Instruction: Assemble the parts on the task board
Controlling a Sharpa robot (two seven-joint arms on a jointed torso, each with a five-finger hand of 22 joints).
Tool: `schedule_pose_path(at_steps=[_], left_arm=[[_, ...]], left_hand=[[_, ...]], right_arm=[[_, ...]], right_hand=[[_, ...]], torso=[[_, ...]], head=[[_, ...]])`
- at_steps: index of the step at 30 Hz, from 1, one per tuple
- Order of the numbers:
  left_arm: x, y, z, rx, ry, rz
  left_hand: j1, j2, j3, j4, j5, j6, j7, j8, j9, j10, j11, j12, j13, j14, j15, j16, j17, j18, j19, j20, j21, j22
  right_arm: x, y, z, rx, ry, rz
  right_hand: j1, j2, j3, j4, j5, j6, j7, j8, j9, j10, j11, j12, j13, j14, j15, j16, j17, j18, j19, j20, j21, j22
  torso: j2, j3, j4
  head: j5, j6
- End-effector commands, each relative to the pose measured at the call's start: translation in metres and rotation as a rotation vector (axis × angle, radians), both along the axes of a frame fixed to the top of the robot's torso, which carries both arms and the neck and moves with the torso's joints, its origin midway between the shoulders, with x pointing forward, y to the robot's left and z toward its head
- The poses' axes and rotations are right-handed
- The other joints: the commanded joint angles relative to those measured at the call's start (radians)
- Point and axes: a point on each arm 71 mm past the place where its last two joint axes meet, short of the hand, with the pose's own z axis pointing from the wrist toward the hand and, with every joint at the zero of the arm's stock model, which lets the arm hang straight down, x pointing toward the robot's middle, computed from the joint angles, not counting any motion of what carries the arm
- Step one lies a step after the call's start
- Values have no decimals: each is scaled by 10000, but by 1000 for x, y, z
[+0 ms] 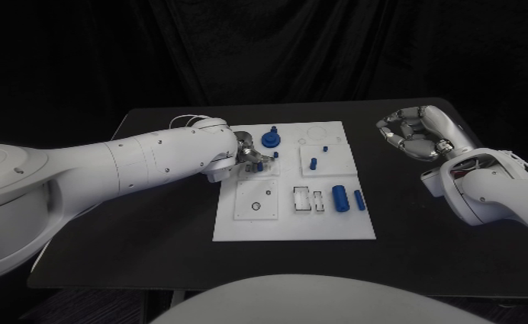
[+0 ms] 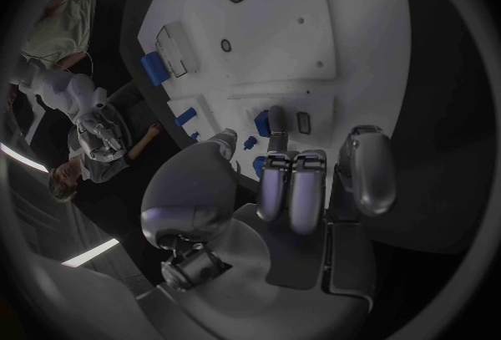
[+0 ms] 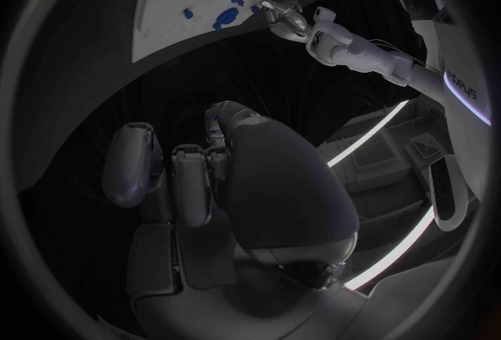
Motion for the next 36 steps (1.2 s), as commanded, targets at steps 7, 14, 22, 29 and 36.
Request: schedule_pose_path(at_steps=[7, 14, 22, 29, 36], left_arm=[[-8, 10, -9, 161, -340, 262], [-10, 12, 2, -349, -1731, 29], [-11, 18, 17, -968, -2819, -74], [-6, 29, 39, -1317, -3037, -111], [3, 49, 54, -1245, -2498, 274]], left_hand=[[412, 449, -444, -13, 273, 146, -143, 638, 380, 1073, -154, 36, 2635, 1037, -119, 27, 2635, 62, 227, -132, 376, 1853], [1128, 663, -682, -39, 762, 159, -306, 1316, 1001, 1073, -303, 36, 2635, 1037, -251, 27, 2635, -57, 481, -253, 957, 2011], [1489, 716, -841, -26, 967, 256, -419, 1698, 1293, 1073, -404, 36, 2635, 1037, -340, 27, 2635, -142, 651, -336, 1362, 2123], [2022, 697, -939, -107, 1274, 342, -530, 1959, 1462, 1073, -509, 36, 2635, 1037, -436, 27, 2635, -226, 809, -430, 1758, 2232], [2381, 686, -926, -213, 1284, 294, -541, 1973, 1469, 1073, -524, 36, 2635, 1037, -452, 27, 2635, -241, 834, -451, 1830, 2251]], right_arm=[[0, -1, -1, -32, 157, -75], [0, -2, -2, -45, 164, -94], [1, -2, -2, -55, 161, -96], [2, -2, -2, -71, 123, -100], [4, -1, -3, -98, 121, -77]], right_hand=[[-93, -31, 62, 8, 62, -67, 22, 47, -12, -44, -14, -10, 423, 526, -23, -25, 1489, 100, -72, 3, -41, 1562], [-104, -30, 60, 12, 59, -54, 21, 57, -11, -55, -13, -14, 410, 522, -22, -33, 1482, 102, -75, 3, -50, 1560], [-116, -30, 58, 18, 58, -48, 20, 64, -10, -57, -13, -14, 407, 519, -22, -39, 1476, 103, -77, 4, -55, 1558], [-116, -30, 58, 18, 58, -48, 20, 64, -10, -57, -13, -14, 407, 519, -22, -39, 1476, 103, -77, 4, -55, 1558], [-131, -26, 57, 27, 57, -46, 21, 68, -11, -61, -13, -16, 402, 521, -21, -35, 1479, 105, -81, 4, -65, 1556]], torso=[[-5, 1, 2], [-1, 1, 0], [-3, -3, 0], [-12, -3, 6], [2, -8, 0]], head=[[7, -1], [98, -1], [124, -1], [164, -1], [213, -1]])
